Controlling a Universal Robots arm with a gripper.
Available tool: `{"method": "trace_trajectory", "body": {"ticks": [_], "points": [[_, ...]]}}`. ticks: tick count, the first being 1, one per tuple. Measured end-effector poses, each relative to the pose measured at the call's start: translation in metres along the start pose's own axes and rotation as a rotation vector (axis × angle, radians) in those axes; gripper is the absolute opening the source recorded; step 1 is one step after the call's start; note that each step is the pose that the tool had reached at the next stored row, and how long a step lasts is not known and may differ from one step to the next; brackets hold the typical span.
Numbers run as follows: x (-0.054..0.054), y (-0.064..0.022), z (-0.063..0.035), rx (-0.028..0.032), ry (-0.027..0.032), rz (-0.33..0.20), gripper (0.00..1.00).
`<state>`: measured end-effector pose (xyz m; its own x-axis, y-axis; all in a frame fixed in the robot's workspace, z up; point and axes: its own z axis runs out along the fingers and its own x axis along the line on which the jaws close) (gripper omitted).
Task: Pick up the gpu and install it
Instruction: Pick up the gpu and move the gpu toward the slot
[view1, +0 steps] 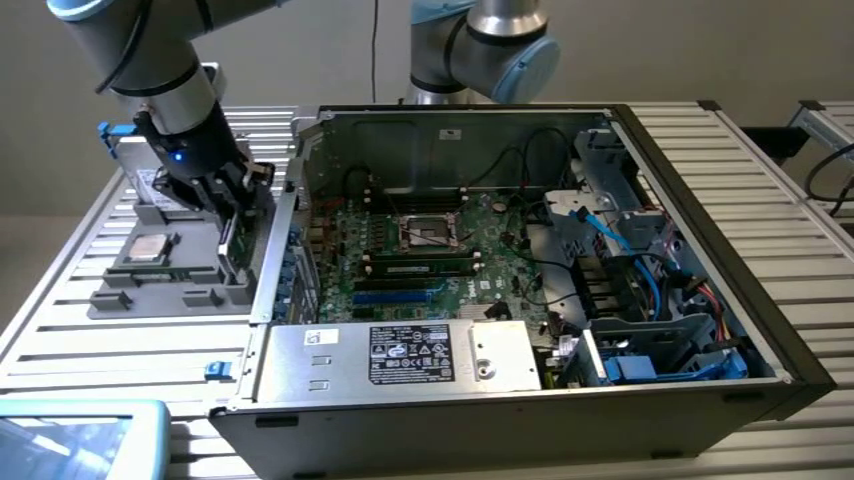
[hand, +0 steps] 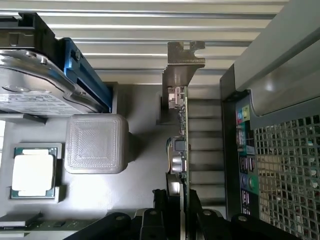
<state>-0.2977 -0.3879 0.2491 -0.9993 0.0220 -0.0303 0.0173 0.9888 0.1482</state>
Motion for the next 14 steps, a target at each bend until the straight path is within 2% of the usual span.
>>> {"method": "trace_trajectory", "body": {"ticks": [14], "points": [[-0.002,0.0095,-0.0631,-0.0001,0.0009,0.0,0.28]]}}
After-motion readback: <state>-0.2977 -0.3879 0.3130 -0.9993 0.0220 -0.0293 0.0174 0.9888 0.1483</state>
